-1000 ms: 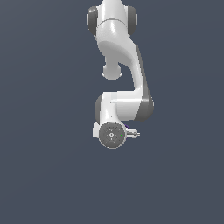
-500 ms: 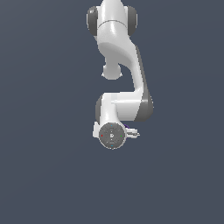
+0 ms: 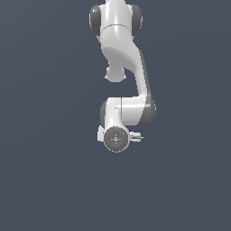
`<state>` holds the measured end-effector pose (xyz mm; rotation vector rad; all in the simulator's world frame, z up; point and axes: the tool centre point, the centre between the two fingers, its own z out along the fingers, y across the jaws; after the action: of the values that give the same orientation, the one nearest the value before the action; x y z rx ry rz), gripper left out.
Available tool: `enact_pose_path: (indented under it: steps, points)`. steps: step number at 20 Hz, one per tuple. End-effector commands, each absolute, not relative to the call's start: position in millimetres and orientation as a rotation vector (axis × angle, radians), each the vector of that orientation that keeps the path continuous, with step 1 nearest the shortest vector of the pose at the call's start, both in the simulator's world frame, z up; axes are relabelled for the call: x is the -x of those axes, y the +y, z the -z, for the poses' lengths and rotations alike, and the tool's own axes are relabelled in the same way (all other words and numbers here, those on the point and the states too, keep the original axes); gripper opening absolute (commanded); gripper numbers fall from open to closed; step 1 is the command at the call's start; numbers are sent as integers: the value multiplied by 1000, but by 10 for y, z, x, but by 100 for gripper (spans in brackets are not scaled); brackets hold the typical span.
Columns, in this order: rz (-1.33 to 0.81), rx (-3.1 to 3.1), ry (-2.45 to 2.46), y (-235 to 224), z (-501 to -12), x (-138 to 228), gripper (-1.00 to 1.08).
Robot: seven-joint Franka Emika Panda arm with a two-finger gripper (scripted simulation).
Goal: Pick up the object and move it to a goal position.
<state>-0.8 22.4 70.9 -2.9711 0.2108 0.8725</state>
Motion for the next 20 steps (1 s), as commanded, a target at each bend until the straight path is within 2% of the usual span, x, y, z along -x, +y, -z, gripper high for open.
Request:
enact_pose_path:
  steps: [1, 2, 14, 20]
  points:
    - [-872, 2971, 211, 226, -688, 17, 28]
    - [-872, 2971, 211, 226, -688, 17, -100]
    - [-867, 2972, 206, 231, -707, 5, -100]
    - [-804, 2988, 150, 260, -926, -152, -100]
